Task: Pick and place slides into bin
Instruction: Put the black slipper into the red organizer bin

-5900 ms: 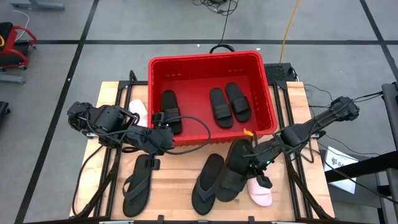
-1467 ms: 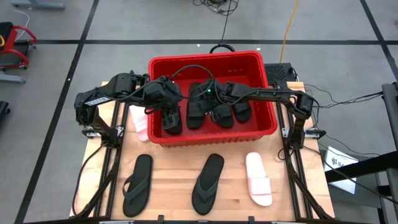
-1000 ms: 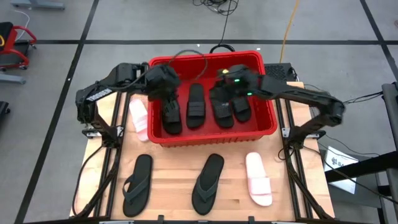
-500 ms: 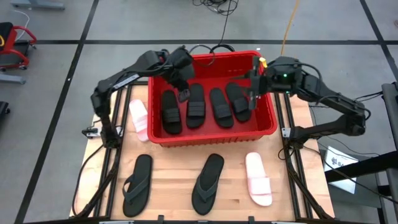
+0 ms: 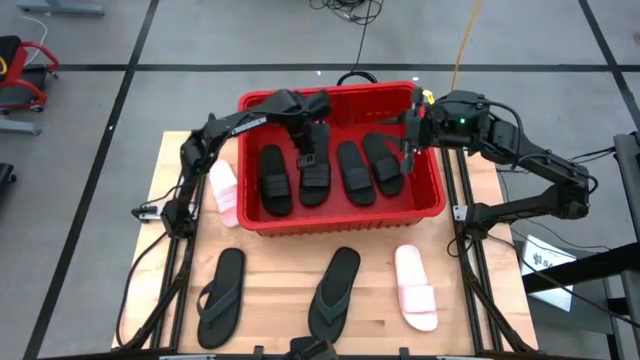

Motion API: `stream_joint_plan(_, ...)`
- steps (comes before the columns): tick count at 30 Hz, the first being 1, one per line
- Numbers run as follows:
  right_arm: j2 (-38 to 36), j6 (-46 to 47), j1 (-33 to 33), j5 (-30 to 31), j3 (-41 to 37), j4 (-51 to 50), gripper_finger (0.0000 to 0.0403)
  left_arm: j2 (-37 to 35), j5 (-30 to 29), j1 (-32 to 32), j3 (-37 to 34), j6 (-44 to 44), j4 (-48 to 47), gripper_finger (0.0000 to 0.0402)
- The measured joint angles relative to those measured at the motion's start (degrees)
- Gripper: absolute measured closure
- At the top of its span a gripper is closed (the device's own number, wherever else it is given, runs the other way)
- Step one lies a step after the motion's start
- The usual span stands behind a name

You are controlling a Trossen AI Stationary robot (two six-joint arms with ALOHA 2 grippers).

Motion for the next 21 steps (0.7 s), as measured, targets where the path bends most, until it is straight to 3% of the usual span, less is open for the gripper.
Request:
stream_joint_plan(13,0.0,0.0,0.0,0.2,0.0,1.4,0.031,3.9,0.2,0.4,0.0,0.7,4.9,0.0304)
stream_joint_plan(21,0.0,1.5,0.0,4.8,0.0,1.3,0.0309,4.0,7.7,0.2,0.0,1.7,12.1,0.0304)
